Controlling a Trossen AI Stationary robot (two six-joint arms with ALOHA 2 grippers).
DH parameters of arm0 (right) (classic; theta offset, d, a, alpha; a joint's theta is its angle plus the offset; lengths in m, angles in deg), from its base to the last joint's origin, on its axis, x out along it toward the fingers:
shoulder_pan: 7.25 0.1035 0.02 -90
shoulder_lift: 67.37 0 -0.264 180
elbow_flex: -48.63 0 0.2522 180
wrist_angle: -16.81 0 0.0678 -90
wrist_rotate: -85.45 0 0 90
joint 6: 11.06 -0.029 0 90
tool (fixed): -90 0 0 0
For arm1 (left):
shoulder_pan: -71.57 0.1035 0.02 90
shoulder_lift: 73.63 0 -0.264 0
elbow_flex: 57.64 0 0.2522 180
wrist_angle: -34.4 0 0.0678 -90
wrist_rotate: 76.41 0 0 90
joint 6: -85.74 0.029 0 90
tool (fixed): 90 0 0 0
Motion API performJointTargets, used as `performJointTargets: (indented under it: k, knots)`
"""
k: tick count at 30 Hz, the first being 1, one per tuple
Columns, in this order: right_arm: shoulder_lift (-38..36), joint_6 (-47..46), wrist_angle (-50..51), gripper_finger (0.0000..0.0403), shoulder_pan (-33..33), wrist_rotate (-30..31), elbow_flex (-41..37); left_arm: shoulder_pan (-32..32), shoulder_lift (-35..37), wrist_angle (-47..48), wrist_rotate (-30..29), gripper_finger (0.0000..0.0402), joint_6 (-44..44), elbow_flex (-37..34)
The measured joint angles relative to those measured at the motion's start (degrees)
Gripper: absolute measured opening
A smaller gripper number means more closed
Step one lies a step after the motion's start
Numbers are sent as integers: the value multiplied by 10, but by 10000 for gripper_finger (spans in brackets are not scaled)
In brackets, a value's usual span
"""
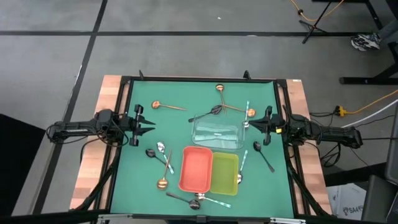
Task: Sort silverware by color (type)
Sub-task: Put the blue patterned spoon into the yellow bin
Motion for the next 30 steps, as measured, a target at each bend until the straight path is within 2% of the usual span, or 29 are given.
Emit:
performJointTargets:
  k: [3,6,9,16,20,24,30]
  knots:
    - [0,-7,-6,8,0,8,0,0,0,0,0,73,0,0]
    - [0,-53,-11,30,0,35,0,0,0,0,0,73,0,0]
    - [0,-84,-15,70,0,61,0,0,0,0,0,73,0,0]
    - [0,-87,-19,185,0,72,0,0,0,0,0,73,0,0]
    - [0,-88,-24,229,0,89,0,0,0,0,0,73,0,0]
    - [0,-91,-67,248,0,113,0,0,0,0,0,73,0,0]
    - [0,-104,-143,250,0,168,0,0,0,0,0,73,0,0]
